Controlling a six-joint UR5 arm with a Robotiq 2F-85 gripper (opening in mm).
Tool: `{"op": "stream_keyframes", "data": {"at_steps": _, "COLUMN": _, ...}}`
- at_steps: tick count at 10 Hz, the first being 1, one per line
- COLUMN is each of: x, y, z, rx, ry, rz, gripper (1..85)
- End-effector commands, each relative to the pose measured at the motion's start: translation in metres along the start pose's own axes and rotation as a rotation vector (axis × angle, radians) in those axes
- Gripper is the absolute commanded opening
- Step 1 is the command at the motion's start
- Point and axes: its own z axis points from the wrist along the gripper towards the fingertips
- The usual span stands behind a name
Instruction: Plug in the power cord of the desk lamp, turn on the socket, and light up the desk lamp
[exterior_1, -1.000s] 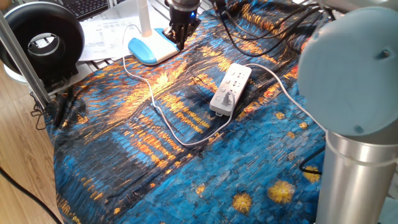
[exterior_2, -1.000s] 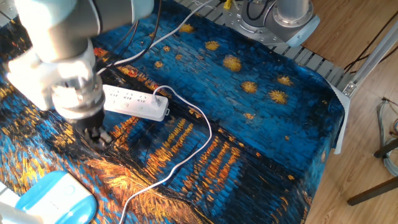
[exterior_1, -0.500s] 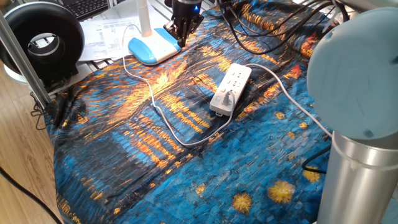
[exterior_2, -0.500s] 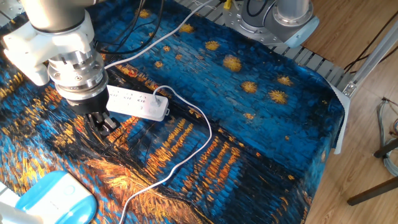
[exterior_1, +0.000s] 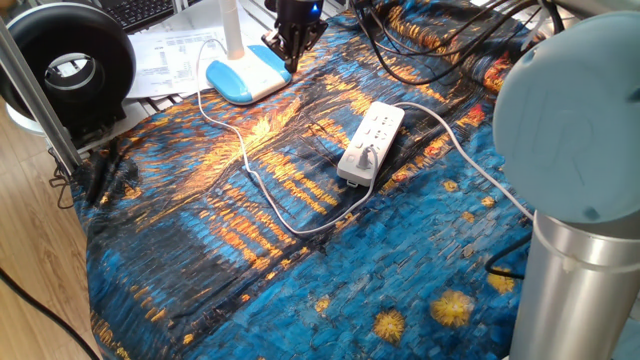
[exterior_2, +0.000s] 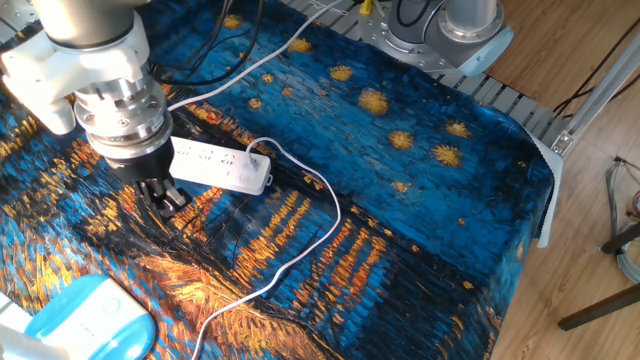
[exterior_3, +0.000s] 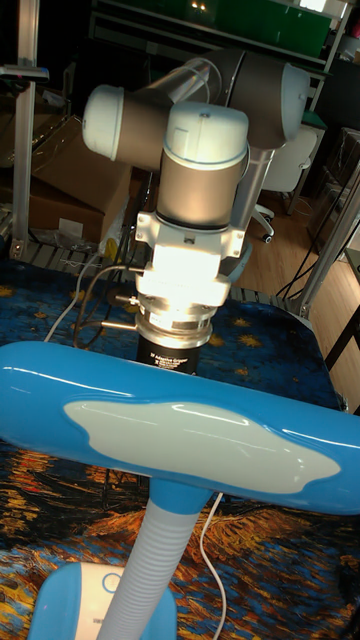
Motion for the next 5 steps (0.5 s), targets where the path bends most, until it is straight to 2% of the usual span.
{"op": "stream_keyframes", "data": {"at_steps": 1, "x": -0.0062, "y": 0.0012, "z": -0.0038, "rx": 0.000, "ry": -0.012, "rz": 0.017, "gripper": 1.3}}
{"op": "stream_keyframes", "data": {"at_steps": 5, "x": -0.0090, "y": -0.0012, "z": -0.0031, "rx": 0.003, "ry": -0.011, "rz": 0.018, "gripper": 1.3}}
